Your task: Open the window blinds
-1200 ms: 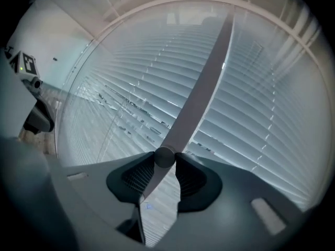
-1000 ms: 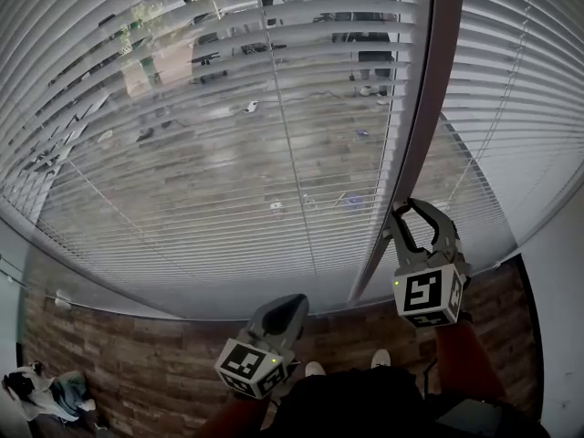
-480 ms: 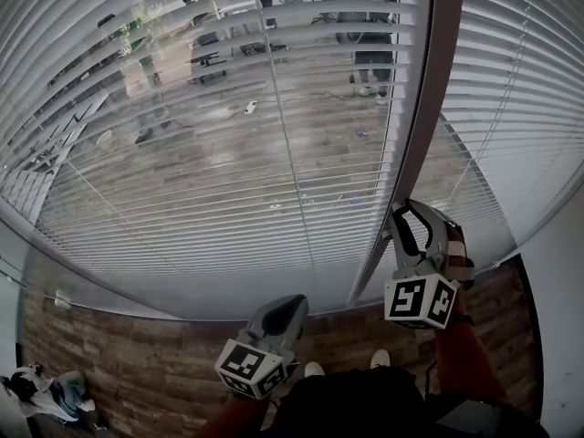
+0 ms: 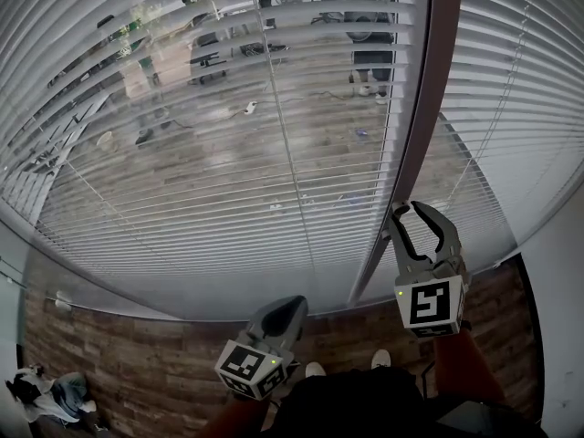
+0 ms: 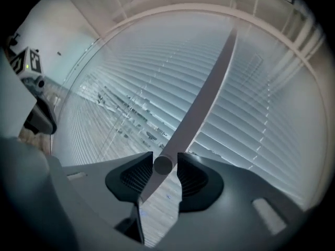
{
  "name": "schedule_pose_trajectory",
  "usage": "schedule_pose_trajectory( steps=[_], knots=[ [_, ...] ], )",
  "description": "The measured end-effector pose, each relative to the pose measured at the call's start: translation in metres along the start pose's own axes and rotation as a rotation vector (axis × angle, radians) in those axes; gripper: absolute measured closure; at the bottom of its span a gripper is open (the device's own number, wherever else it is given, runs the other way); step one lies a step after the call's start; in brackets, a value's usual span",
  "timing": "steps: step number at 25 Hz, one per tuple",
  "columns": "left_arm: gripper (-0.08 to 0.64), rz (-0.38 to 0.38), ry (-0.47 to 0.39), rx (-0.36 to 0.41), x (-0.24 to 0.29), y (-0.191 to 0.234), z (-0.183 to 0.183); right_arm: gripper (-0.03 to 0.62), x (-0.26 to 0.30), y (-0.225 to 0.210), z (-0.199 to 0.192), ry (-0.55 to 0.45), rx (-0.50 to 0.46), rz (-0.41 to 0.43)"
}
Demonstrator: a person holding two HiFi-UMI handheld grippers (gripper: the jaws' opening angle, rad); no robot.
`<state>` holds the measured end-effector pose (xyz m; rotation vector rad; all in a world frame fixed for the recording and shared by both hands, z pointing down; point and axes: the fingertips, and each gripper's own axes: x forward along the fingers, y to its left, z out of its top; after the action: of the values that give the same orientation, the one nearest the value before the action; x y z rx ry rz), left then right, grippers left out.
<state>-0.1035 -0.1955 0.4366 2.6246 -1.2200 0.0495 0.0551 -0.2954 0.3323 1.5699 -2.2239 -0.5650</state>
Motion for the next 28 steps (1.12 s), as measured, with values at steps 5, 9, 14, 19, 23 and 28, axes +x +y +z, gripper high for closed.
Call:
schedule_pose_trajectory(
  steps=[5,9,14,19,23,28],
  knots=[
    [0.558,-0.006,-0.004,-0.001,0.001,-0.001,0.002,0.423,0.000,-0.008,0.001,-0.053,0.301,0.056],
    [0.558,-0.011,0.000,-0.003,0.001,-0.002,0.000,0.417,0.005,-0.009,-0.009,-0.031,0.465,0.081],
    [0.559,-0.010,-0.004,0.000,0.001,-0.002,0.001,0.411,0.012,-0.007,-0.016,-0.016,0.513,0.088],
    [0.559,-0.002,-0.006,0.000,0.001,0.000,0.000,0.434,0.014,-0.008,-0.018,-0.011,0.514,0.081],
    [0.558,-0.002,-0.004,-0.005,0.001,-0.001,0.000,0.436,0.013,-0.007,-0.018,-0.002,0.487,0.079],
    [0.559,-0.004,-0.007,-0.002,0.001,-0.002,0.001,0.439,0.014,-0.006,-0.017,0.019,0.379,0.073]
  ],
)
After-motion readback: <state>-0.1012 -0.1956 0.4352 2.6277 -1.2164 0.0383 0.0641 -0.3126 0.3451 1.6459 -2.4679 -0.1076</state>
